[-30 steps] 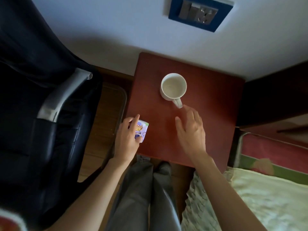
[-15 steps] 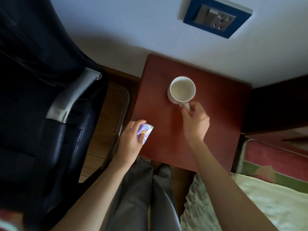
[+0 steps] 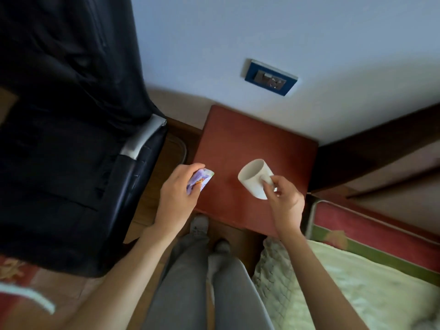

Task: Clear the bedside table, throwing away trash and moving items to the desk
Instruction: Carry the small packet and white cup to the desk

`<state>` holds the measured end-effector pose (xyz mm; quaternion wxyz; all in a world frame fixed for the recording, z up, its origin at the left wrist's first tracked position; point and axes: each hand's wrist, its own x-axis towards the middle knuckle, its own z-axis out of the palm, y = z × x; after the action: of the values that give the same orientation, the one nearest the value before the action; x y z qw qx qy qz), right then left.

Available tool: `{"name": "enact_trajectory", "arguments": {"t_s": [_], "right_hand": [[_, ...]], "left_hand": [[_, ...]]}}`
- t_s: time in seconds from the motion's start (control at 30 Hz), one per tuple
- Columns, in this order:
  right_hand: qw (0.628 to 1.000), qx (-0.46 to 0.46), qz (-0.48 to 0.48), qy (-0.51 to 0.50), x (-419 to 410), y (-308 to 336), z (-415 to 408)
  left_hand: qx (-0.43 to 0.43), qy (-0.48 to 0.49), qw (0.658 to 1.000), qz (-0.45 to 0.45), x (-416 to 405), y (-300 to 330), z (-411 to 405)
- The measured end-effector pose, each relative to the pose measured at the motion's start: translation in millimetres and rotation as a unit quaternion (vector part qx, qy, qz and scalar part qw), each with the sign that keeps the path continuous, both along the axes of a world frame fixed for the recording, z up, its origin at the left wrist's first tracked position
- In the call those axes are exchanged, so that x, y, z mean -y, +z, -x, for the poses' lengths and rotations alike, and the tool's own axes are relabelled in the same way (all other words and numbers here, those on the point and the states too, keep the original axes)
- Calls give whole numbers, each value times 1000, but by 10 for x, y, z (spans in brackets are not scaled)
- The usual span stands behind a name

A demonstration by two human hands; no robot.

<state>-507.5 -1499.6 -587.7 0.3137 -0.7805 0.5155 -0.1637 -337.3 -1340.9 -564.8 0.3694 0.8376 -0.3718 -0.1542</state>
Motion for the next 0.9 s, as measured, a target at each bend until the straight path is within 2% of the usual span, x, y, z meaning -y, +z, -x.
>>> {"name": "enact_trajectory", "arguments": {"t_s": [0.2,0.4,0.5,0.63,0.9], "right_hand": [[998,22,34,46,-208,864,507],[980,61,77,171,-364,1564,793],[965,76,92,234,-500,1809,835],[945,85,68,308,-755,2063,786],[900,85,-37,425,-1572,2305,502]], "left_hand": [[48,18,998,23,-335,793,423],[89,121,988,40,-936,1521,988],[72,181,980,41,-1329,1748,1309],[34,274,960,41,-1843,1958,1614],[48,409,910,53,-2775,2269,1874]]}}
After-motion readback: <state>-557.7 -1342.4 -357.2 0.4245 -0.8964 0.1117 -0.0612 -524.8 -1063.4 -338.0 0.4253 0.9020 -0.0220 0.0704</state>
